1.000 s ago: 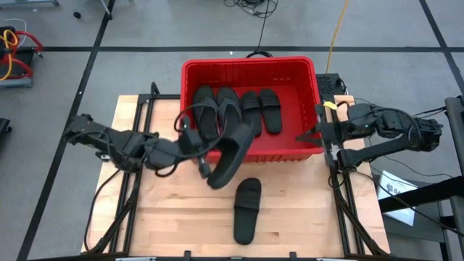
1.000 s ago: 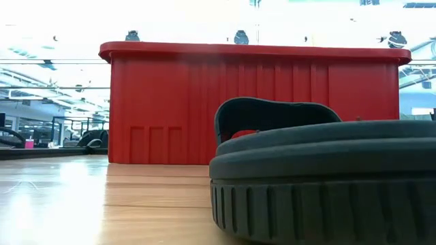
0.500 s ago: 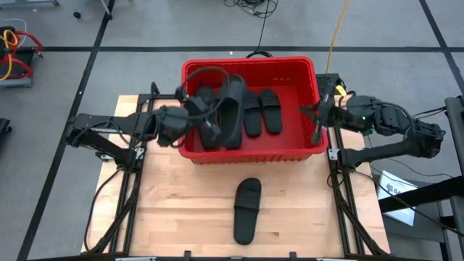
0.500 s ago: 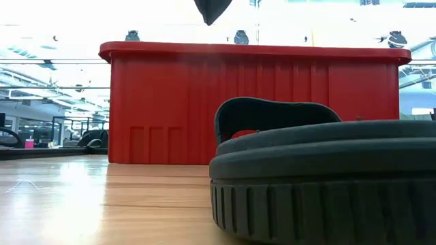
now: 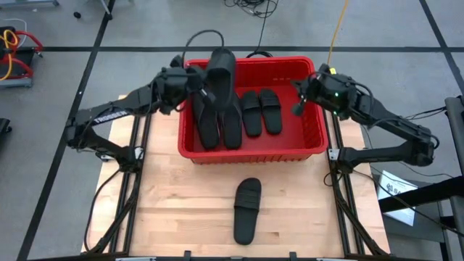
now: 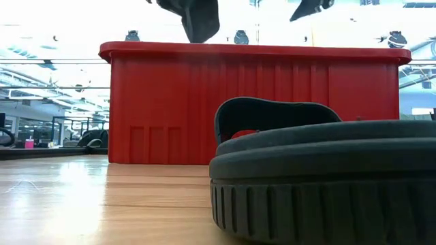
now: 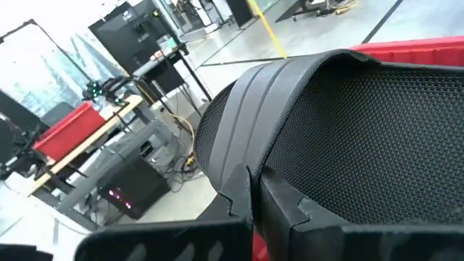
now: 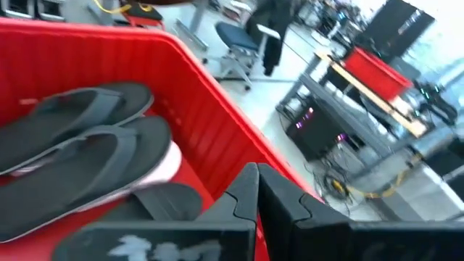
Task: Pick and place slides into bin
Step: Put the black slide into the red bin
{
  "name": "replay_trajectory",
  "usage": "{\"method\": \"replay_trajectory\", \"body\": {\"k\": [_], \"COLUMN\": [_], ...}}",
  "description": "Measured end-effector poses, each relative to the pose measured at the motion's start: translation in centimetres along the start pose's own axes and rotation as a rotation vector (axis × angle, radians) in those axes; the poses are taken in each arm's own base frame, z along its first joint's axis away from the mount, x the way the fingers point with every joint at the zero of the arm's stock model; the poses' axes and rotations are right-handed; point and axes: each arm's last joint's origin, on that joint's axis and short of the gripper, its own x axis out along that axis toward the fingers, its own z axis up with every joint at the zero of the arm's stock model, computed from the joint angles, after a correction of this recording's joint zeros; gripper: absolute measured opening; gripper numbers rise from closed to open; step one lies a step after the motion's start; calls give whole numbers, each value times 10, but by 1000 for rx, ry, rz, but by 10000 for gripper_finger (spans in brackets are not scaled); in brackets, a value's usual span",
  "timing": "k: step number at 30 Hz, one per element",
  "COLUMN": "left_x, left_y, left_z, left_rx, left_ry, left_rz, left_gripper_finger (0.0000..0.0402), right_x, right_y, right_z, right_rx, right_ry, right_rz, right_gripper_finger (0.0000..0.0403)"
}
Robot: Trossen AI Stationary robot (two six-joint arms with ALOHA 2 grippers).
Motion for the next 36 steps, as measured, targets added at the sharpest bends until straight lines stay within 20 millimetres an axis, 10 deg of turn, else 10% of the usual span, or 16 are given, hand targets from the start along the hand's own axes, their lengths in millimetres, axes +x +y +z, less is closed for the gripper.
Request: {"method": "replay_trajectory", "body": {"k": [36], "left_x": [162], "left_y": [-158], "left_z": [-39], "left_rx": [-80], "left_ry": [-116], "left_rz": [-183], "left_gripper_finger": [0], "right_x": [5], "right_y": [-24], "right_z": [-23], "right_rx": [-10], "right_ry": [122], "right_rz": [81], "right_gripper_finger": [0]}}
